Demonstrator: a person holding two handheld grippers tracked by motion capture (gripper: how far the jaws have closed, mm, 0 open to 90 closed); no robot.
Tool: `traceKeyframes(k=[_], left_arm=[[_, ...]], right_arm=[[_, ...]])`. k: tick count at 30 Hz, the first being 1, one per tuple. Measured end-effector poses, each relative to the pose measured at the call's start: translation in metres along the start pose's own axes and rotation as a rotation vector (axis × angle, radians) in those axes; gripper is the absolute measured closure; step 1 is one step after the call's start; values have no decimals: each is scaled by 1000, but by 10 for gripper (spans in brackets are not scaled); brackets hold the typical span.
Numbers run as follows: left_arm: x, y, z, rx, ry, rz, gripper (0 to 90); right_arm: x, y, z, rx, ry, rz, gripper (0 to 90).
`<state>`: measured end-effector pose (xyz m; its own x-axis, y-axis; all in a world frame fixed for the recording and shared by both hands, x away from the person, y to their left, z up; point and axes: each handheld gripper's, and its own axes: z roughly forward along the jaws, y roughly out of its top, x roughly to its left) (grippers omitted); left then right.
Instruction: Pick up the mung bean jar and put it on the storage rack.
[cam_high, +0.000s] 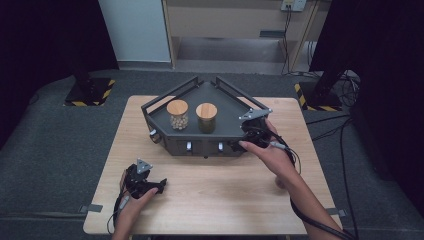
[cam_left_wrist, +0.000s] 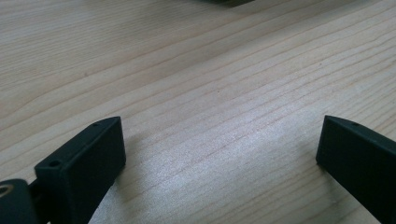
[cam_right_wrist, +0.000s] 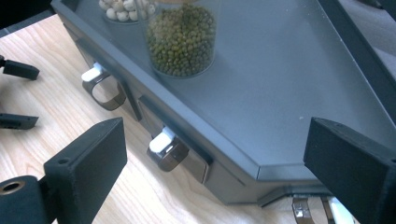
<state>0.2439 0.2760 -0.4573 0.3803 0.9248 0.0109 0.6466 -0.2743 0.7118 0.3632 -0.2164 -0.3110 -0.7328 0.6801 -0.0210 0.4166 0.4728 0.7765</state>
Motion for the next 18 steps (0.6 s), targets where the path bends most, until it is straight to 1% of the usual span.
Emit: traceKeyframes(k=[10, 18], left_arm=[[0, 0, 0, 0, 0, 0, 0], [0, 0, 0, 0, 0, 0, 0]], right_arm=[[-2, -12, -11, 14, -1, -2, 60], [-2, -15, -20, 24, 1, -11, 60]])
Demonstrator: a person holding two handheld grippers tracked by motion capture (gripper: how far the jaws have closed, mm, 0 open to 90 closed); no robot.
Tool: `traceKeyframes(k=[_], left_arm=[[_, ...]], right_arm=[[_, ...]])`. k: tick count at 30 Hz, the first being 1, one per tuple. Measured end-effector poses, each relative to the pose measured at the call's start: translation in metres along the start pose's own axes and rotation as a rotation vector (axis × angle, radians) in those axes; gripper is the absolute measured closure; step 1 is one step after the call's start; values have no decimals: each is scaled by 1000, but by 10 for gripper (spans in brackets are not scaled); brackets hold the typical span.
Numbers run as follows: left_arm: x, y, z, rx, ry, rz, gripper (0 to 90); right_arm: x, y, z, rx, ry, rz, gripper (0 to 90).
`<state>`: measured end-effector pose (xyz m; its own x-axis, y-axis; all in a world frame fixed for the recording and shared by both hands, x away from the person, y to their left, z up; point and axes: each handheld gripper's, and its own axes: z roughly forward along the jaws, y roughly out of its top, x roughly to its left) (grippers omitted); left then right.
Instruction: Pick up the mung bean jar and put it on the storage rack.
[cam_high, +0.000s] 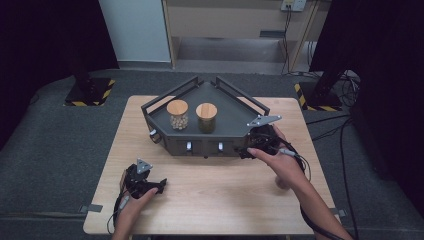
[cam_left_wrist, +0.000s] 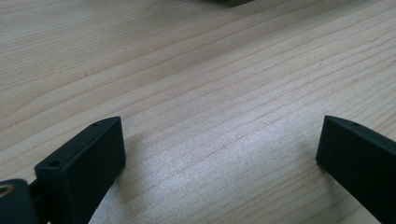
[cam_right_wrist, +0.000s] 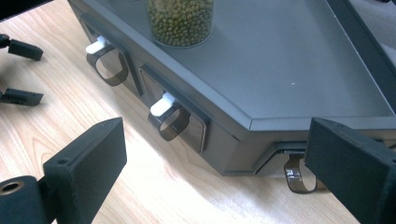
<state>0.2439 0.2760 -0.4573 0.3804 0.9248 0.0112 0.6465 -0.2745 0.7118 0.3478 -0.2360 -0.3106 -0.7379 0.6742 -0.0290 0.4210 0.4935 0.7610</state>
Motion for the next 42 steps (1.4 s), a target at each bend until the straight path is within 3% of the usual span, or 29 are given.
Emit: traceKeyframes(k=[21, 42], left_arm=[[0, 0, 0, 0, 0, 0, 0], [-1, 0, 0, 0, 2, -2, 0]], right_arm=[[7, -11, -23, 23, -18, -32, 58], [-3, -35, -40, 39, -33, -8, 58]])
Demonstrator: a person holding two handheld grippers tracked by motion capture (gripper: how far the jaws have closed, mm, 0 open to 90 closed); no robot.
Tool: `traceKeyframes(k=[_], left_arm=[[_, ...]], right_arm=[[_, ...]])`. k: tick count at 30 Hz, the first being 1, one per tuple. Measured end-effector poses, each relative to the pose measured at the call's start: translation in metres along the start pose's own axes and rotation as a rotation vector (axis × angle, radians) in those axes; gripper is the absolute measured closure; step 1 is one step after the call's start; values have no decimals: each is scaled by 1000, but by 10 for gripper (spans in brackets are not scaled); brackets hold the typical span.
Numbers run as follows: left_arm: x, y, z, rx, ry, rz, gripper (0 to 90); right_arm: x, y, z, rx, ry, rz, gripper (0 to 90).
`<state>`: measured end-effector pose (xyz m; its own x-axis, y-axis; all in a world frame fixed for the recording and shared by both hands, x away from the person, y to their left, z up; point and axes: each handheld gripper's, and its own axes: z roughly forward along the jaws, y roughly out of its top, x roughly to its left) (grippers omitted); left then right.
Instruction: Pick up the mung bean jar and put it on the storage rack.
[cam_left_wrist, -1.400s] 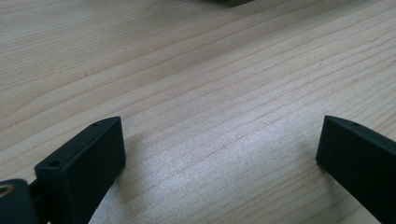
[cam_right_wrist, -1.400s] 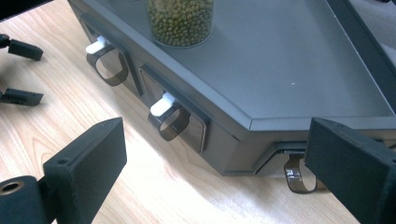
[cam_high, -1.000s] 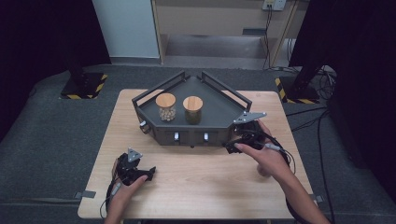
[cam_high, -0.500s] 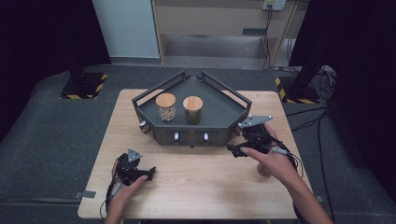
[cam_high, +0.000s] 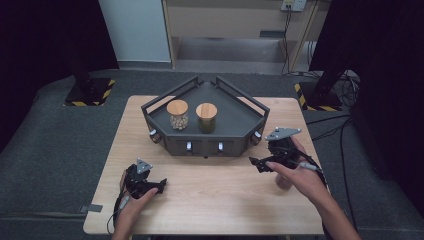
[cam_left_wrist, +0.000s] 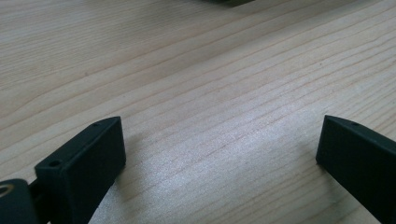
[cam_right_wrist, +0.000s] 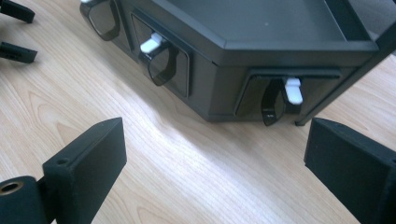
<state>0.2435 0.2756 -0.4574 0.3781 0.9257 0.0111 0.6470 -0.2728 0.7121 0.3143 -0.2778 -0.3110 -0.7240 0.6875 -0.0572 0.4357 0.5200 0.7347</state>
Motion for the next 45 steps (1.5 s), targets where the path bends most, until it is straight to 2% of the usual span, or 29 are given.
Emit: traceKeyframes(k=[8, 45], left_arm=[[0, 0, 0, 0, 0, 0, 0], [0, 0, 0, 0, 1, -1, 0]], right_arm=[[-5, -11, -7, -1, -2, 15, 57], [-14, -36, -18, 7, -23, 47, 36]])
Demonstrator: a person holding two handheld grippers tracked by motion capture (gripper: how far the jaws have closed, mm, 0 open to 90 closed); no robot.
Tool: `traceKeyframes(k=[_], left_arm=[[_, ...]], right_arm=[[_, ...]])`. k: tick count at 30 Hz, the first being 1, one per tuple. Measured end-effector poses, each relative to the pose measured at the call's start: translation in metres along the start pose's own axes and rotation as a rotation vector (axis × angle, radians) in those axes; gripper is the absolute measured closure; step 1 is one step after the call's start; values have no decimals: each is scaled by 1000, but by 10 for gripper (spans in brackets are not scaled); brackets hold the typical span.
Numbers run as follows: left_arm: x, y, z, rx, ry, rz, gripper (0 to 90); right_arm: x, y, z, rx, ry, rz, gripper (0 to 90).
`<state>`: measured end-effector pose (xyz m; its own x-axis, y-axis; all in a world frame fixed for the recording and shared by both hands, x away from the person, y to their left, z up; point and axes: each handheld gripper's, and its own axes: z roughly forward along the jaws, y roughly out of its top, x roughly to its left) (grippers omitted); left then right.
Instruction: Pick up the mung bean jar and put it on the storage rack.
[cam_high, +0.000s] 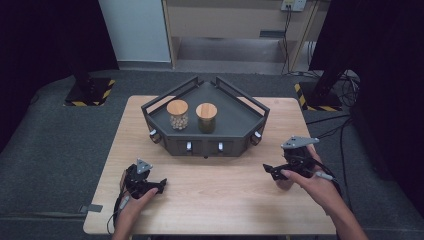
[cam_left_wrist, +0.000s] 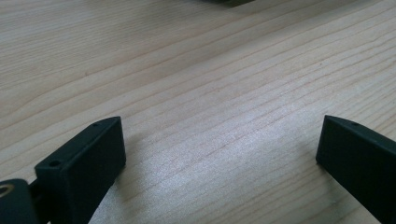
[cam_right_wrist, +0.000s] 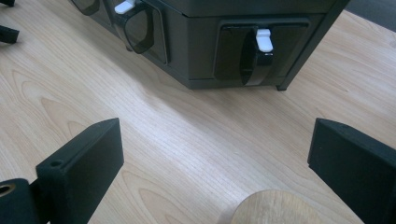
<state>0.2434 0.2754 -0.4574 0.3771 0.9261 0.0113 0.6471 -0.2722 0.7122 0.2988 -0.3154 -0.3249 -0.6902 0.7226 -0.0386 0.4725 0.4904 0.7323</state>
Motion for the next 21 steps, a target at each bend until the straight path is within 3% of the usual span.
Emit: traceKeyframes(k=[21], left_arm=[[0, 0, 0, 0, 0, 0, 0]], right_arm=[[-10, -23, -3, 1, -27, 43, 35]])
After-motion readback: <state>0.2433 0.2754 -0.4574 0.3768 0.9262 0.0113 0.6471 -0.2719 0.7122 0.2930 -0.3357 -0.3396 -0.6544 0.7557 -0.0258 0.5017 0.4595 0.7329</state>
